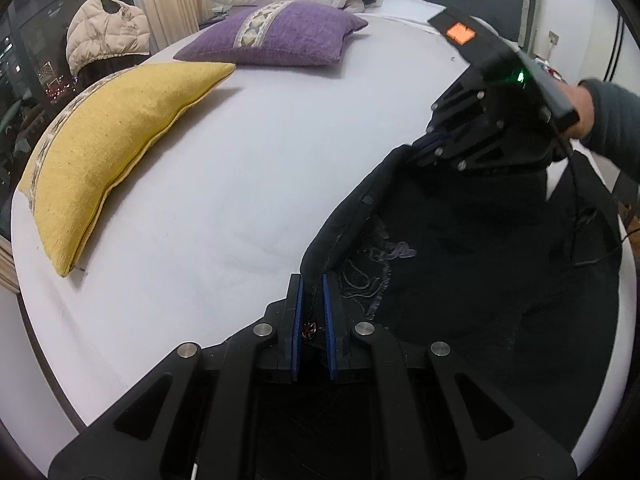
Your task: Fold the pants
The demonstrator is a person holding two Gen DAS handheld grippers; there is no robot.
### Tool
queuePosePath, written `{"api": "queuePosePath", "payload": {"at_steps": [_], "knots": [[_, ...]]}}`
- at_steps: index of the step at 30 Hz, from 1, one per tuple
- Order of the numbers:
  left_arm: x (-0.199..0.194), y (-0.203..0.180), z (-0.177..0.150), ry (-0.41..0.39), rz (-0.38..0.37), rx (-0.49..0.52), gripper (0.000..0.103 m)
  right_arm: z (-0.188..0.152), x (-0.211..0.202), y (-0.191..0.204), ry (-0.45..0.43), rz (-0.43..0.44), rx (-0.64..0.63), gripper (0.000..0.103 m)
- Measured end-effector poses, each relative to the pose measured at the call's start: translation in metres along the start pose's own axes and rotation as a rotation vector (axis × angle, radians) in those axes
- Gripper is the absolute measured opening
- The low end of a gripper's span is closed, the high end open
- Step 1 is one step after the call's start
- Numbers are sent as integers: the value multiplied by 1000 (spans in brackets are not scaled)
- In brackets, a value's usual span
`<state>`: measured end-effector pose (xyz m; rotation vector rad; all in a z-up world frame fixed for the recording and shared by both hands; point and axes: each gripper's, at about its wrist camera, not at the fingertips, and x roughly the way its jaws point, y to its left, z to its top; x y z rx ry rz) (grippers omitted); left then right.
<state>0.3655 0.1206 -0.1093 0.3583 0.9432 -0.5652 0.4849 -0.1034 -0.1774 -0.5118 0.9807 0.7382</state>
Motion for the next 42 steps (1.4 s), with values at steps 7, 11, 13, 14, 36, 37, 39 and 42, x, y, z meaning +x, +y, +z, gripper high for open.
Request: {"api": "queuePosePath", "payload": {"at_steps": [7,11,13,14,36,37,39,42], "knots": [[-27,-32,-26,-17,-18,-2,8,-12,-26,26,-60,-12,49,3],[-44,-59,-47,-29,-18,-3,8,-24,-45,57,-82,-26,22,3],[-52,-72,-58,-34,-17,3,8,-34,-57,75,-95,-21,14,3],[-59,-80,-64,-38,-19,8,8,-39,-62,80,-99,-20,15,3],[-118,-204,-220,52,9,96,6,-161,-121,251,-87,-211,-275,3],[-117,-214,-226,63,24,129,6,-167,-119,259,-72,-232,-311,3],[-118,-228,-237,72,33,162,6,-173,-115,264,-60,-248,-334,3],[-126,-245,-250,62,51,202,6,-180,-118,271,-54,-267,-348,3]]}}
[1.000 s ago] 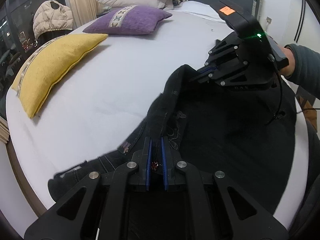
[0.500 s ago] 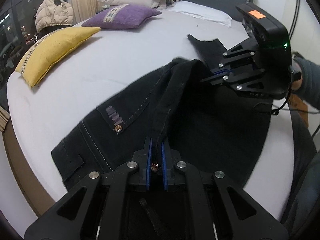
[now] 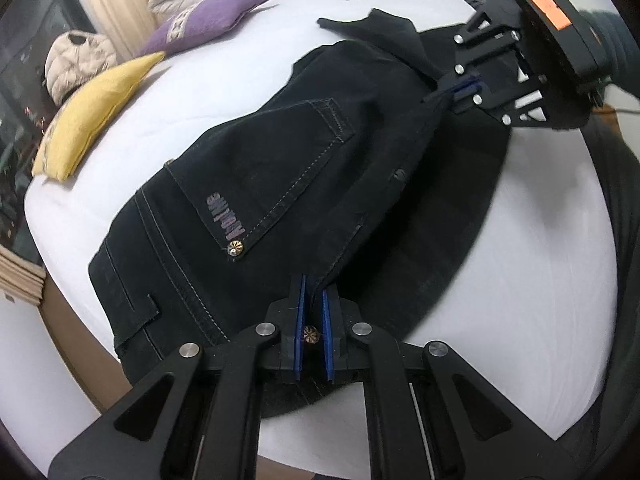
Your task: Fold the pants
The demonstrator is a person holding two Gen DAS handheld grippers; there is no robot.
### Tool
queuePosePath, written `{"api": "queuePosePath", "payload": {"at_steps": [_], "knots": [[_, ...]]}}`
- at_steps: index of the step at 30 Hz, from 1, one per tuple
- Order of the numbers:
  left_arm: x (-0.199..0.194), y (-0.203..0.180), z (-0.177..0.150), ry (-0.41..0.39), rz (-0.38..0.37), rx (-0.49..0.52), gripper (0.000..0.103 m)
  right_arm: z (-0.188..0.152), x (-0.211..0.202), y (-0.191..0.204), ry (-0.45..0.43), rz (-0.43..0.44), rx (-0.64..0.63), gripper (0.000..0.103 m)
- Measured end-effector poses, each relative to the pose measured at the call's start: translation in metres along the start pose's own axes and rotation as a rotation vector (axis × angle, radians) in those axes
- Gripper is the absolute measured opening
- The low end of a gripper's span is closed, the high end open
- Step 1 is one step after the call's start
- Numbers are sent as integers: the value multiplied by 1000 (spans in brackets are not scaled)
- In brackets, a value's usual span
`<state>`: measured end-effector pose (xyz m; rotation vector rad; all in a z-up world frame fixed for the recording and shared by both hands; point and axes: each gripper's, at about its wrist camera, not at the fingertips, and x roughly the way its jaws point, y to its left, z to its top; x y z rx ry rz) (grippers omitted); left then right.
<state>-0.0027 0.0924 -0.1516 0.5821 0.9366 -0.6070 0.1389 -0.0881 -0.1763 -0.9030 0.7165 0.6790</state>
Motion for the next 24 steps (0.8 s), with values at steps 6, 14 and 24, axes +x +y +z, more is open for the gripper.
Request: {"api": "queuePosePath", "payload": {"at_steps": [6,14,24], "knots": [[7,-14,-5,27,27,58,6,-10,-15,34,12,-60,-115,3],[4,-19,-8,25,6,105,6,-20,-15,53,38,-79,-132,3],[15,-23,-6,16,1,107,6,-21,-20,65,51,-129,-164,3]]}}
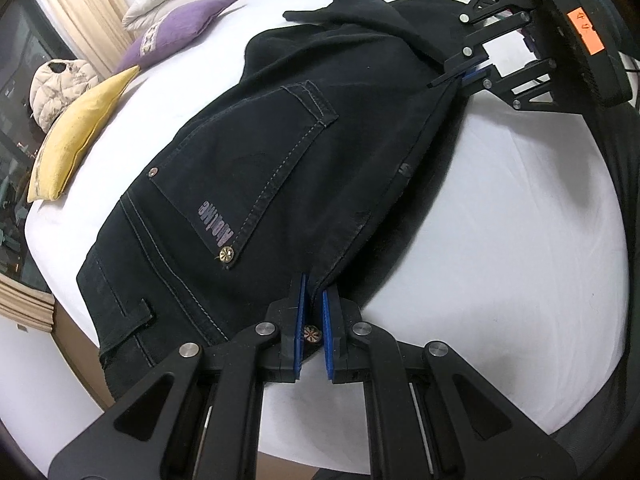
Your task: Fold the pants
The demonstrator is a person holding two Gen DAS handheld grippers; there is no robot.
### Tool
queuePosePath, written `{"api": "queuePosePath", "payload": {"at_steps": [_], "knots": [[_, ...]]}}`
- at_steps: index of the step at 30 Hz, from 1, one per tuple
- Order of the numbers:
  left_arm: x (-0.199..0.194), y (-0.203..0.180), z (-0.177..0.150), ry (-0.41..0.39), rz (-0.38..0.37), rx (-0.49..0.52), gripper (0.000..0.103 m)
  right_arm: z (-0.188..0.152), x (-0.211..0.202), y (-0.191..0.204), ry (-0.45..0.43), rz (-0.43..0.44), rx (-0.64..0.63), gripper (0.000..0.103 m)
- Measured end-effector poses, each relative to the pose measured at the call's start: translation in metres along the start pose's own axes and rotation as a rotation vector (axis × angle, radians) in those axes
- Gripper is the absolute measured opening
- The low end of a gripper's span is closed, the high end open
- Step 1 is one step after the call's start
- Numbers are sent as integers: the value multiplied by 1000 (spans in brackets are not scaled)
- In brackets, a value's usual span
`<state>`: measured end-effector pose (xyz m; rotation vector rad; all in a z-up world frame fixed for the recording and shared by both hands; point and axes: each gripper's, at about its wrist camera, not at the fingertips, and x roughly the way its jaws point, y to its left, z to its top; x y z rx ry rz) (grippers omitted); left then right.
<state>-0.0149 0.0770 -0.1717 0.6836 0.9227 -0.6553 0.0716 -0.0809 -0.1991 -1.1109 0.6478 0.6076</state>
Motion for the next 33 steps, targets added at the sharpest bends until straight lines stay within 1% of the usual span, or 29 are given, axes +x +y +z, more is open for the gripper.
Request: {"api": "queuePosePath", "payload": {"at_steps": [3,6,9,10,11,12,13,15,16,17,18,19,20,21,23,25,26,28,29,30,31,32,33], "knots": [[6,-3,-2,-4,27,8,10,-4,6,5,29,12,-4,3],[10,1,-3,-7,25,-19,11,-5,10,13,26,-8,-31,6],[6,-3,-4,-16,44,1,14,-8,9,11,11,-5,-3,6],[4,-5,-4,-11,40,7,21,-8,7,7,10,9,28,6],[-1,-7,-5,-1,17,9,43,-10,6,5,10,16,43,7],[-6,-8,-6,7,-14,2,61,-11,5,3,12,21,55,8],[-13,-11,-7,13,-50,-10,82,-12,3,2,12,23,68,11],[-26,-9,-8,5,-89,-39,82,-15,-1,0,10,32,89,13],[-33,-6,-7,1,-101,-60,82,-16,-4,-4,5,43,116,16],[-40,-2,-3,-18,-91,-89,82,-16,-6,-7,4,47,135,27],[-45,2,1,-37,-82,-107,82,-17,-8,-11,3,47,159,35],[-50,6,8,-69,-79,-132,82,-16,-13,-18,-9,57,199,48],[-55,12,17,-110,-77,-166,82,-15,-17,-25,-22,73,233,52],[-57,16,25,-141,-70,-194,82,-13,-21,-34,-40,94,285,52],[-52,26,45,-191,-53,-253,82,-8,-27,-48,-74,111,365,52],[-36,34,62,-219,-45,-308,82,-2,-24,-62,-100,135,448,52],[-28,38,67,-218,-41,-337,82,0,-20,-65,-101,139,482,52],[-3,44,76,-190,-55,-408,82,-3,-5,-66,-84,177,538,52],[16,45,76,-146,-57,-434,82,-7,10,-63,-29,199,558,52],[31,43,75,-99,-58,-441,82,-12,21,-58,19,207,564,52],[48,40,71,-42,-56,-435,81,-21,25,-53,26,212,585,52],[59,32,66,-17,-23,-408,81,-26,22,-54,8,214,607,54],[59,28,63,-38,-3,-397,81,-31,19,-55,7,219,623,54]]}}
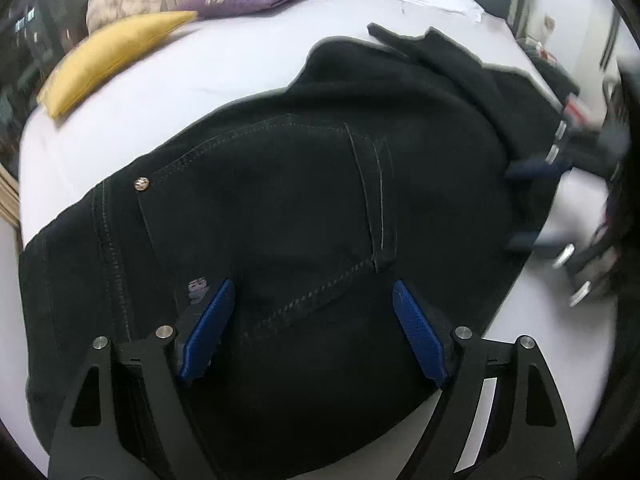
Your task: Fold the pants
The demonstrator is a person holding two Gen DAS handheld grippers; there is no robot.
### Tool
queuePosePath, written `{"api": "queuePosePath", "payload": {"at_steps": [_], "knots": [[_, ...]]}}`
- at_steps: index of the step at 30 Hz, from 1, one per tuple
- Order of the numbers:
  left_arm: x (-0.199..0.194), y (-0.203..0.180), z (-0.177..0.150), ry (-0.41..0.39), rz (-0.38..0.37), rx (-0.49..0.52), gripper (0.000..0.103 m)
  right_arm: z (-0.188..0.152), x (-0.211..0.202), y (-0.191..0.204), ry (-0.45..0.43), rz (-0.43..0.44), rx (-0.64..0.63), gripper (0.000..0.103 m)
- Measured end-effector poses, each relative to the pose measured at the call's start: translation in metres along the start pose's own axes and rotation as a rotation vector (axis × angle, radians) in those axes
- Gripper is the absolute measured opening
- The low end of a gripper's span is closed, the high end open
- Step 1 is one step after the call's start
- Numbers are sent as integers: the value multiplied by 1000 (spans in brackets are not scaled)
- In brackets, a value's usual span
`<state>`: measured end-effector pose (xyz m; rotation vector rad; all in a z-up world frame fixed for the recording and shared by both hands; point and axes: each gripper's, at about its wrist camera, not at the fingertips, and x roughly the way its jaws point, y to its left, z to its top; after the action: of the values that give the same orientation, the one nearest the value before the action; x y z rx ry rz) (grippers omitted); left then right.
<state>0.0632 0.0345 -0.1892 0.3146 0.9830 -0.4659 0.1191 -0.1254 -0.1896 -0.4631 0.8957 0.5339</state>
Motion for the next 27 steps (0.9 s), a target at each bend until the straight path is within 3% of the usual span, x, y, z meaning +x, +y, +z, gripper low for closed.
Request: {"api": "queuePosePath", "payload": {"at_steps": [3,6,8,12,15,19,27], "knots": [[-7,4,1,-6,-8,-45,81,-5,-16,-15,3,33,65,54],[-26,2,13,-74,22,-47,81,3,-39,-65,-40,43,239,54],[-31,-2,25,-110,28,-58,81,17,-48,-119,-56,-16,375,54],[-11,7,39,-97,54,-114,81,51,-37,-215,-16,-143,535,56],[21,12,40,-20,24,-185,82,79,-10,-272,33,-177,630,56],[32,11,39,-7,32,-202,83,109,49,-321,155,-192,692,56],[45,12,43,14,15,-208,84,106,129,-346,331,-255,793,56]]}}
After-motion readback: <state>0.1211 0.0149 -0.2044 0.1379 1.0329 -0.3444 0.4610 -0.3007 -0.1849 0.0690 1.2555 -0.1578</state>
